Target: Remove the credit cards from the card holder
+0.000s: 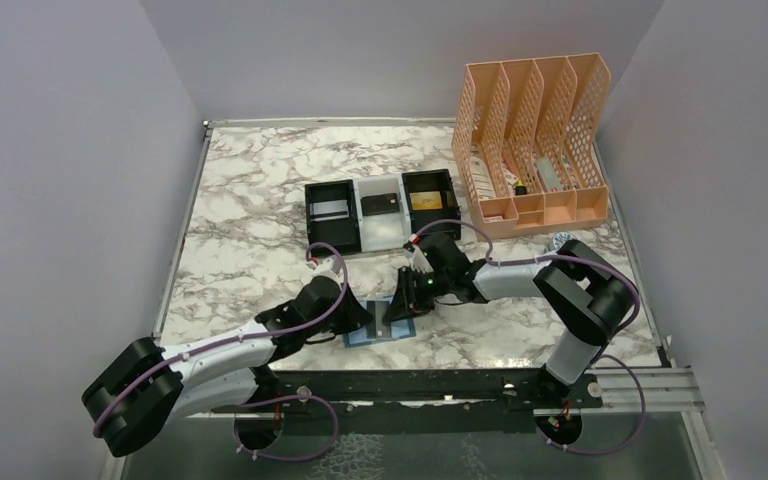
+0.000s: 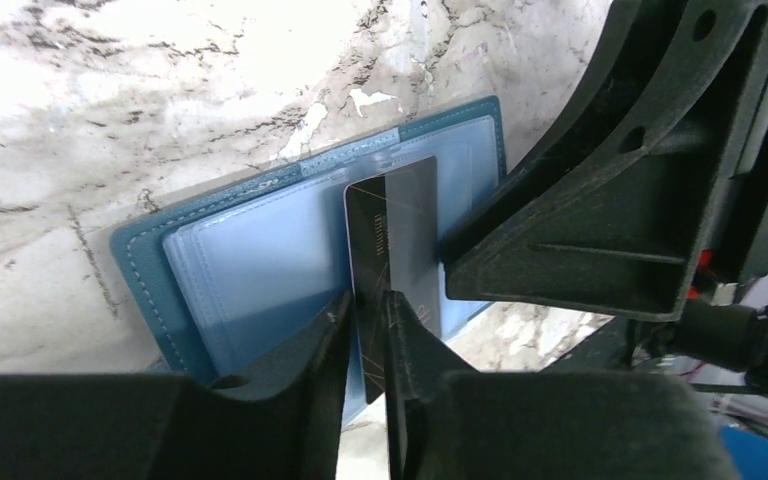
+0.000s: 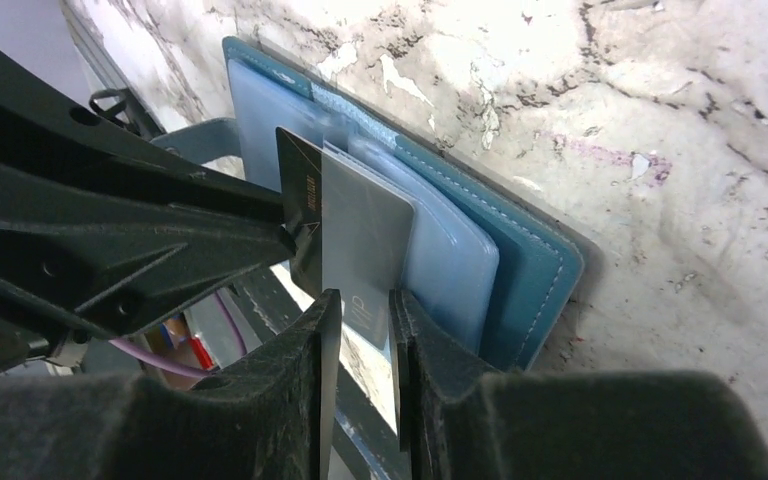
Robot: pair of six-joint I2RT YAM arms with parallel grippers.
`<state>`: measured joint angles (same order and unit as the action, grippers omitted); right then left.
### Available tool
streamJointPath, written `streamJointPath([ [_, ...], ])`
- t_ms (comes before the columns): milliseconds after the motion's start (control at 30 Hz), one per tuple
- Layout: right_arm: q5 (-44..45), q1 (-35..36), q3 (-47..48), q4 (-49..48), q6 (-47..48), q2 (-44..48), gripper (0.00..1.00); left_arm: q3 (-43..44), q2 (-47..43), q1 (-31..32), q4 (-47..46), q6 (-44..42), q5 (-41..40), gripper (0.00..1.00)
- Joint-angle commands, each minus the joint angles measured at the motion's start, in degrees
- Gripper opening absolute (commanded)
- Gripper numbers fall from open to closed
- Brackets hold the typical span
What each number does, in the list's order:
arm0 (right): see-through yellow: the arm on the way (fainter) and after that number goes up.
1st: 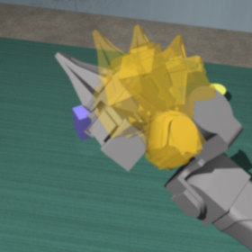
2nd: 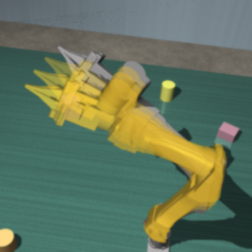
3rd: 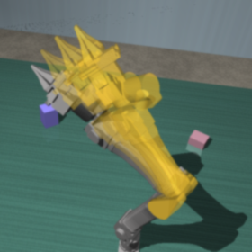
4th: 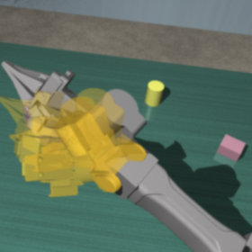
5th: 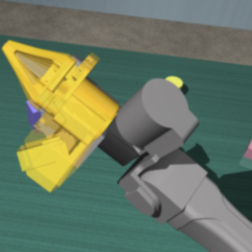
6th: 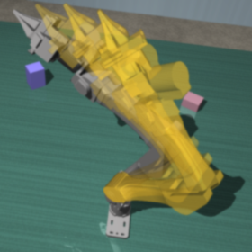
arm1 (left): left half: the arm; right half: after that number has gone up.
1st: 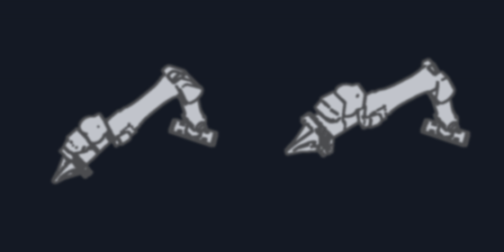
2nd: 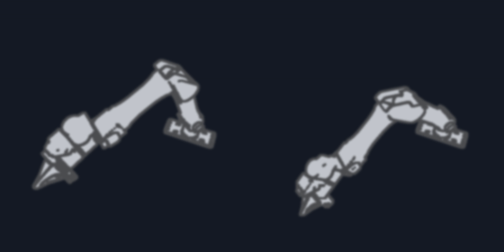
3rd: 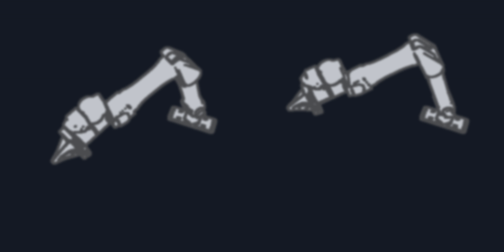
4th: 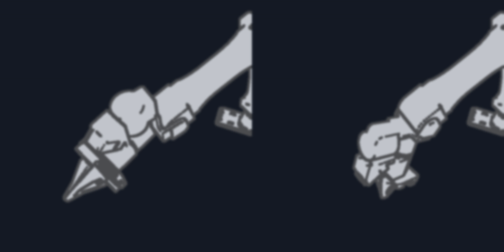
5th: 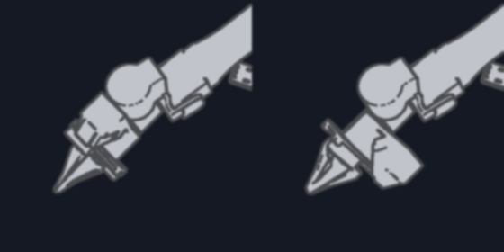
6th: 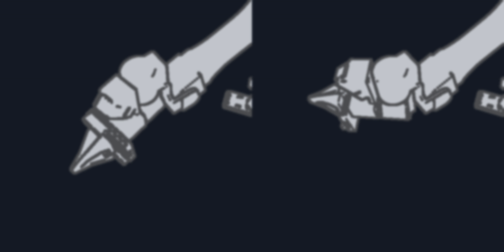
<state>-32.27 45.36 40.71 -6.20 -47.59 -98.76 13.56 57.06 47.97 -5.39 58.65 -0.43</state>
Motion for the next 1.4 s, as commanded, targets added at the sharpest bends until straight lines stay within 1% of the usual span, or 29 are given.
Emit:
streamJointPath([
  [0,8.16,0.13,-2.73,0.78,-1.98,-2.77,0.26,-3.71,0.71,-0.37,-8.56,1.0,1.33,0.28],
  [133,8.54,-0.01,-3.47,0.25,-2.34,-4.65,0.23,-6.84,1.81,-0.42,-12.96,4.39,1.39,0.32],
  [233,7.25,-0.02,-4.59,-1.91,-3.46,-6.04,0.22,-8.45,0.37,-0.48,-14.12,5.49,1.14,0.32],
  [367,6.18,-0.08,-4.51,-3.02,-3.75,-7.06,0.21,-9.1,-2.29,-0.63,-14.26,4.9,2.04,0.31],
  [467,6.58,-0.13,-4.26,-2.64,-3.83,-6.79,0.21,-9.54,-3.3,-1.01,-14.59,5.11,2.93,0.26],
  [767,8.54,-0.21,-3.59,0.01,-3.15,-4.71,0.21,-9.71,-5.83,-1.42,-13.53,5.71,3.0,0.01],
  [800,8.83,-0.19,-3.6,0.19,-3.13,-4.39,0.21,-9.43,-6.08,-1.39,-12.68,5.58,2.86,0.0],
  [1067,10.82,-0.38,-2.95,2.29,-2.34,-1.74,0.21,-5.91,-7.57,-1.38,-4.91,3.01,1.31,0.0],
  [1100,10.56,-0.39,-2.74,2.39,-2.18,-1.63,0.21,-5.85,-7.52,-1.44,-4.85,2.82,1.35,0.03],
  [1167,10.18,-0.42,-2.51,2.31,-2.1,-1.79,0.21,-6.14,-7.0,-1.46,-5.96,2.98,1.56,0.17],
  [1233,9.99,-0.37,-3.18,1.44,-2.95,-2.1,0.21,-7.51,-5.63,-1.45,-10.09,4.99,2.9,0.29],
  [1300,9.48,-0.38,-4.43,-0.02,-3.97,-2.53,0.21,-8.78,-3.28,-1.5,-14.96,7.07,4.41,0.32],
  [1367,9.3,-0.36,-5.15,-0.95,-4.43,-2.81,0.21,-8.27,-1.45,-1.53,-15.69,6.94,4.77,0.32],
])
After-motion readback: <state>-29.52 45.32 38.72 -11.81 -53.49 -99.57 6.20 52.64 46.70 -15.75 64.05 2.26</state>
